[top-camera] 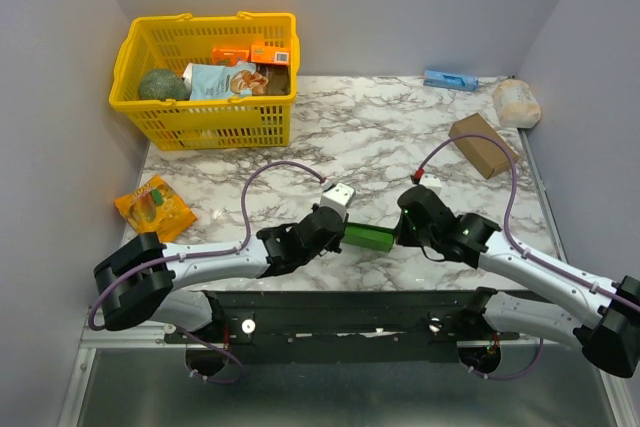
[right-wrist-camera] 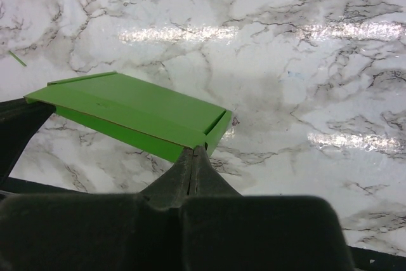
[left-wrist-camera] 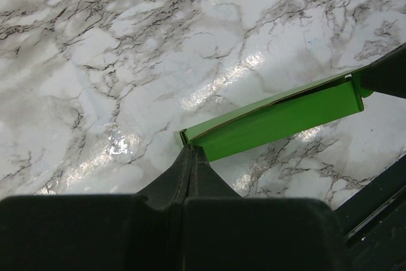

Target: Fold the paper box

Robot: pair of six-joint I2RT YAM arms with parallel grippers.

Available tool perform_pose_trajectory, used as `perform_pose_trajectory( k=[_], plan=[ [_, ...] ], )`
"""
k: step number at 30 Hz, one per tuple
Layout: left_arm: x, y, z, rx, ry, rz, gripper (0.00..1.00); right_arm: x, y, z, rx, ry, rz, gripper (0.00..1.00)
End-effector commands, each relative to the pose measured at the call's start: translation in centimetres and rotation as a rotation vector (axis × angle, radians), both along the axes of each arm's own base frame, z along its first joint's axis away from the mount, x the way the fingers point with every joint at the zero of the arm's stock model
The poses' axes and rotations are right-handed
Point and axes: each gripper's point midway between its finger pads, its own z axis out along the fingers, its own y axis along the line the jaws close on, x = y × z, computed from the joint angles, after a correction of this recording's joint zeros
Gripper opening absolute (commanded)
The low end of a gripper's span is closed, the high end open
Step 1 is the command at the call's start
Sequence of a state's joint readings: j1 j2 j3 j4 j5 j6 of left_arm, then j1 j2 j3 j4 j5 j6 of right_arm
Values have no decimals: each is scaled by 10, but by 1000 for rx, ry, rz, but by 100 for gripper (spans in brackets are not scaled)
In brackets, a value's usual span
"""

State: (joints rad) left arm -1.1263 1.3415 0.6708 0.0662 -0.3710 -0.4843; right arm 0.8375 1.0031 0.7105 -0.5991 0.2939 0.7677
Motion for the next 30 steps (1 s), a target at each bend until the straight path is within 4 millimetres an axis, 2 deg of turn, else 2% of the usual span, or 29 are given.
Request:
perform_pose_trajectory(
  k=[1,11,20,30],
  plan=[
    [-49,35,-68,215,196,-102,0,14,30,13,138,-46,-8,0],
    [-49,36,-68,215,192,-101,0,13,32,4,115,-33,1,0],
    [-49,36,-70,214,195,-98,0,17,38,35,160,-74,11,0],
    [-50,39,-71,216,197,-96,0,15,42,33,178,-51,6,1]
  ],
)
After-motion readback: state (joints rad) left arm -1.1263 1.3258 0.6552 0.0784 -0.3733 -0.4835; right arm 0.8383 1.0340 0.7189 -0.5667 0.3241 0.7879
